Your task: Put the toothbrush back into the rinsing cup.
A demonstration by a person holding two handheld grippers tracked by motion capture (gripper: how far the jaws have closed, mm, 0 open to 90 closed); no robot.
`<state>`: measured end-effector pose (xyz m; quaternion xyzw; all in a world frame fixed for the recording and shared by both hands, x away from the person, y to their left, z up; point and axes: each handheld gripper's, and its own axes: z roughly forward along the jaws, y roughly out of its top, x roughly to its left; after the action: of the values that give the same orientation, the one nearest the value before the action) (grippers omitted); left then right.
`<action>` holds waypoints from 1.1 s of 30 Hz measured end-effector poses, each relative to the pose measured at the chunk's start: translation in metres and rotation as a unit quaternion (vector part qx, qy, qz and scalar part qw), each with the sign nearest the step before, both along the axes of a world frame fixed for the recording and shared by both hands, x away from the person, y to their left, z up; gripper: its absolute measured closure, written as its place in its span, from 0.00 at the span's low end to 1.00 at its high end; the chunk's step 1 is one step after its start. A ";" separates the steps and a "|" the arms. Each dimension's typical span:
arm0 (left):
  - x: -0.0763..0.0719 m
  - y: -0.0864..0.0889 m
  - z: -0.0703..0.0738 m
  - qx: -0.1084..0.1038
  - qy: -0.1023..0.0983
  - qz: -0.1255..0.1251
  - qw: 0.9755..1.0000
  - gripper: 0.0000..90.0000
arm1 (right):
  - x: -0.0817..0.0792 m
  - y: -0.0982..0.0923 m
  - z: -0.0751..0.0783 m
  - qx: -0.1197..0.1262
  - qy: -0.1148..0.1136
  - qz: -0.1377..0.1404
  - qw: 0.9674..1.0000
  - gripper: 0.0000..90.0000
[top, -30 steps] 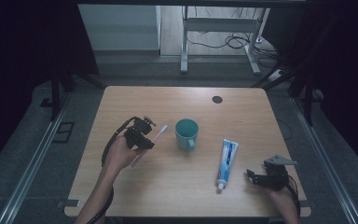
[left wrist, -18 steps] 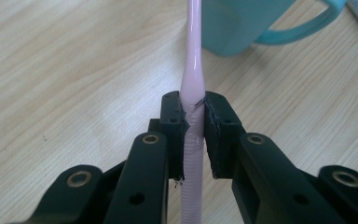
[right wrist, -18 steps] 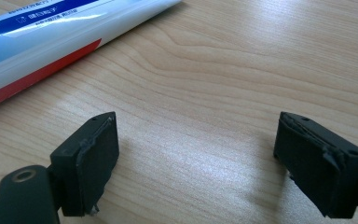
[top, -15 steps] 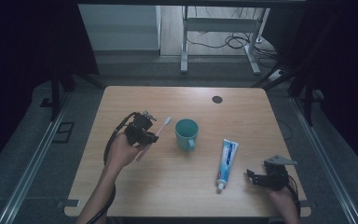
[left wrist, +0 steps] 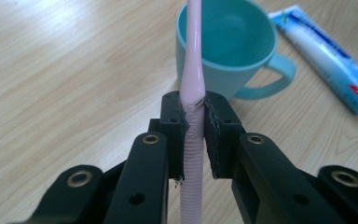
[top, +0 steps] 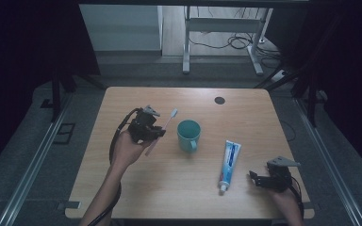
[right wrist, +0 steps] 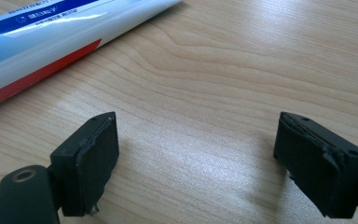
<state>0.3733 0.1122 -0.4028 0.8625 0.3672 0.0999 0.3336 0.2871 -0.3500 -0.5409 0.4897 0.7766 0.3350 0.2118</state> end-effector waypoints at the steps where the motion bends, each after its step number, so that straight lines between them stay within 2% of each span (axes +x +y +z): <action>1: 0.001 -0.001 0.001 0.000 -0.006 -0.004 1.000 0.87 | 0.000 0.000 0.000 0.000 0.000 0.000 1.000 0.15; 9: 0.004 -0.011 0.007 -0.021 -0.031 -0.006 0.999 0.87 | 0.000 0.000 0.000 0.000 0.000 0.000 1.000 0.15; 14: 0.006 -0.016 0.009 -0.038 -0.039 -0.005 0.998 0.87 | 0.000 0.000 0.000 0.000 0.000 0.000 1.000 0.15; 25: 0.014 -0.023 0.014 -0.082 -0.058 -0.001 0.995 0.87 | 0.000 0.000 0.000 0.000 0.000 0.000 1.000 0.15; 33: 0.019 -0.031 0.017 -0.104 -0.075 0.003 0.992 0.87 | 0.000 0.000 0.000 0.000 0.000 0.001 1.000 0.15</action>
<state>0.3922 0.0810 -0.3862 0.8123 0.3522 0.1265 0.4474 0.2873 -0.3498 -0.5409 0.4886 0.7772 0.3354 0.2114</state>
